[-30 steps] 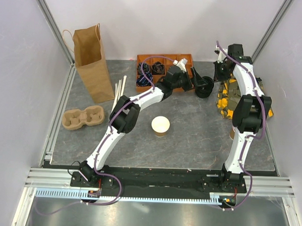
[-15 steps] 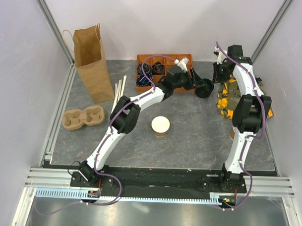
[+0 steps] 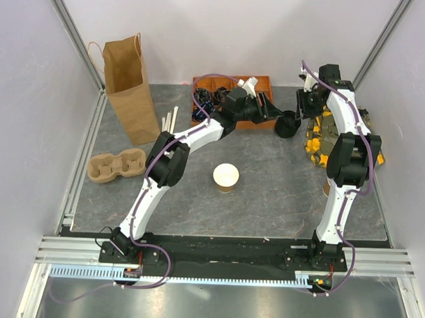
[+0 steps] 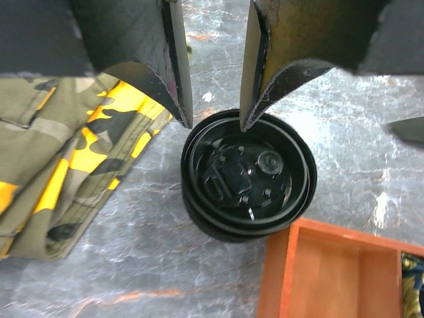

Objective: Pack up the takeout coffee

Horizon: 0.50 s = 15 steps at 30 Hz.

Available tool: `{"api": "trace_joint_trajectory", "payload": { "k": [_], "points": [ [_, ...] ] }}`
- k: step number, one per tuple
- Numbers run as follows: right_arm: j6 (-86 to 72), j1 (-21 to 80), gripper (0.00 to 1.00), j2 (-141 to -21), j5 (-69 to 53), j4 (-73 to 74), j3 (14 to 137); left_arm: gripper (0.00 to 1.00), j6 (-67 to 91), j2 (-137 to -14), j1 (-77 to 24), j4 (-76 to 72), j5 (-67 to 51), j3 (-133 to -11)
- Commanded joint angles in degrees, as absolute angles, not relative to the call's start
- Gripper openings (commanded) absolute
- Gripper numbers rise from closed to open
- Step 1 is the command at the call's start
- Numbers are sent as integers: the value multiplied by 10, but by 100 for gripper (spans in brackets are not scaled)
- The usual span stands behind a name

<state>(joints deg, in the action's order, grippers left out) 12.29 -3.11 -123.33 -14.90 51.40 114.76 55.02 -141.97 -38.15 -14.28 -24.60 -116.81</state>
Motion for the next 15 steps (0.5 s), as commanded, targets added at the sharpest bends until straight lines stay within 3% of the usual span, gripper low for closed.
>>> {"api": "trace_joint_trajectory", "payload": {
  "k": [1, 5, 15],
  "points": [
    [106, -31, 43, -1251, -125, 504, 1195, 57, 520, -1363, -378, -167, -257, -1176],
    [110, -31, 56, -1262, -118, 506, 1204, 61, 523, -1368, -378, -167, -256, -1181],
    [96, -32, 51, -1295, -140, 509, 1222, 63, 530, -1375, -378, -173, -256, -1189]
  ]
}}
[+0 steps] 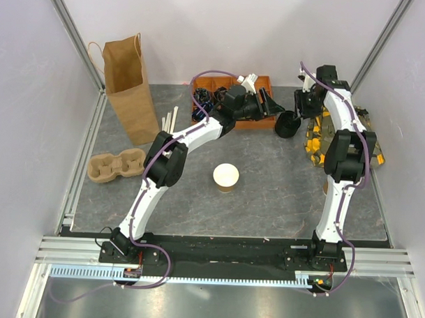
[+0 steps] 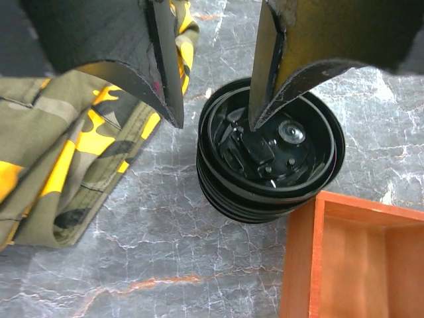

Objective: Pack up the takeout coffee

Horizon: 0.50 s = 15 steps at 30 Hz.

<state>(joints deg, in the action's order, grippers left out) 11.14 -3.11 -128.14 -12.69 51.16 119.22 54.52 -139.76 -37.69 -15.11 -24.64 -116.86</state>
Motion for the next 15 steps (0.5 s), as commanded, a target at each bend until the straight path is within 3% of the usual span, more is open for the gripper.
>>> {"api": "trace_joint_trajectory", "payload": {
  "k": [1, 12, 15],
  "points": [
    [93, -33, 51, -1298, -142, 509, 1226, 63, 530, -1375, -378, -173, -255, -1189],
    [83, -41, 42, -1317, -150, 511, 1236, 64, 542, -1387, -377, -179, -254, -1196],
    [83, -46, 29, -1319, -149, 511, 1239, 64, 545, -1391, -378, -179, -254, -1198]
  ]
}}
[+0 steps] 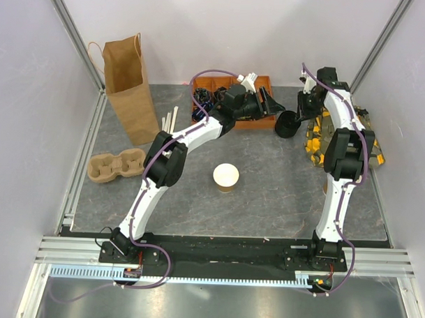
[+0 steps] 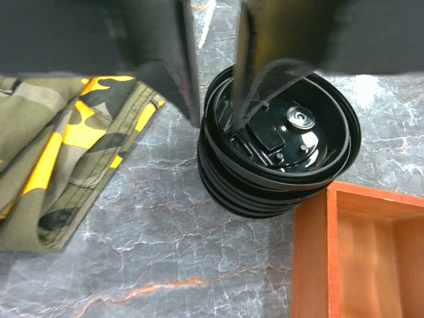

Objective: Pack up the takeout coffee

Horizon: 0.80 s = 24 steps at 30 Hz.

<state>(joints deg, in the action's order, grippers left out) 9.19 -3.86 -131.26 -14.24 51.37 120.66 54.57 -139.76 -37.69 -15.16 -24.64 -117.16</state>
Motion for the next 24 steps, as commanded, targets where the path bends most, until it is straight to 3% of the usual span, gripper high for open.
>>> {"api": "trace_joint_trajectory", "payload": {
  "k": [1, 2, 7, 13, 24],
  "points": [
    [82, -46, 27, -1319, -149, 510, 1240, 64, 545, -1392, -378, -179, -253, -1198],
    [82, -47, 19, -1317, -149, 511, 1240, 64, 545, -1393, -379, -179, -253, -1197],
    [82, -49, 0, -1309, -157, 512, 1241, 64, 548, -1402, -380, -179, -249, -1205],
    [85, -49, 0, -1304, -170, 513, 1242, 74, 556, -1423, -385, -178, -239, -1223],
    [84, -50, 0, -1290, -184, 513, 1231, 76, 570, -1460, -399, -181, -224, -1253]
  ]
}}
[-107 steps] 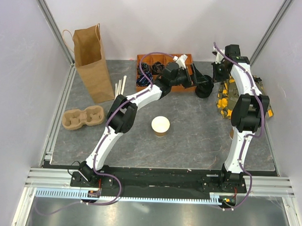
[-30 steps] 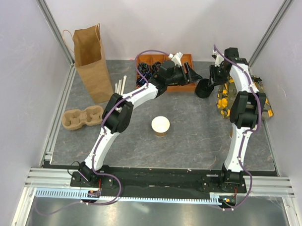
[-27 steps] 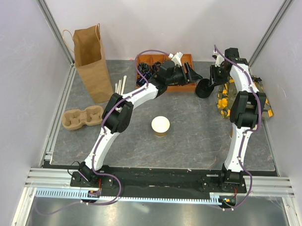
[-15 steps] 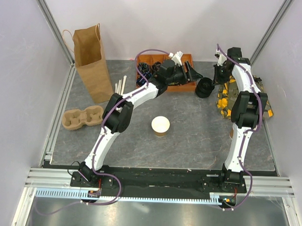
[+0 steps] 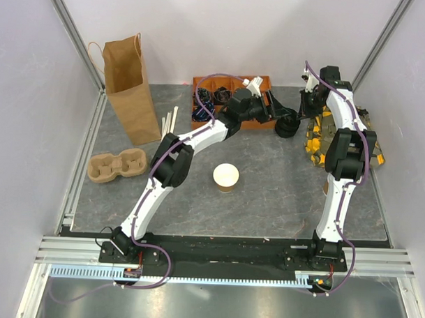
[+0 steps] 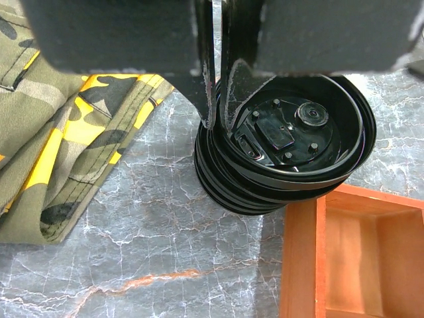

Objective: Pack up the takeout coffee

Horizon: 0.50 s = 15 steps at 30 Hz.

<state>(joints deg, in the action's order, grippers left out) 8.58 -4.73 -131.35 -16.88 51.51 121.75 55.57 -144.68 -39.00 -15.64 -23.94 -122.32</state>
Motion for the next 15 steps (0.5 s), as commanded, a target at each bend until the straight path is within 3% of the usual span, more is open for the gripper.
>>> {"api": "trace_joint_trajectory", "payload": {
  "k": [1, 15],
  "points": [
    [83, -50, 0, -1289, -184, 513, 1230, 76, 573, -1463, -400, -181, -224, -1254],
    [55, -54, 0, -1279, -192, 513, 1227, 76, 584, -1480, -410, -186, -220, -1257]
  ]
}}
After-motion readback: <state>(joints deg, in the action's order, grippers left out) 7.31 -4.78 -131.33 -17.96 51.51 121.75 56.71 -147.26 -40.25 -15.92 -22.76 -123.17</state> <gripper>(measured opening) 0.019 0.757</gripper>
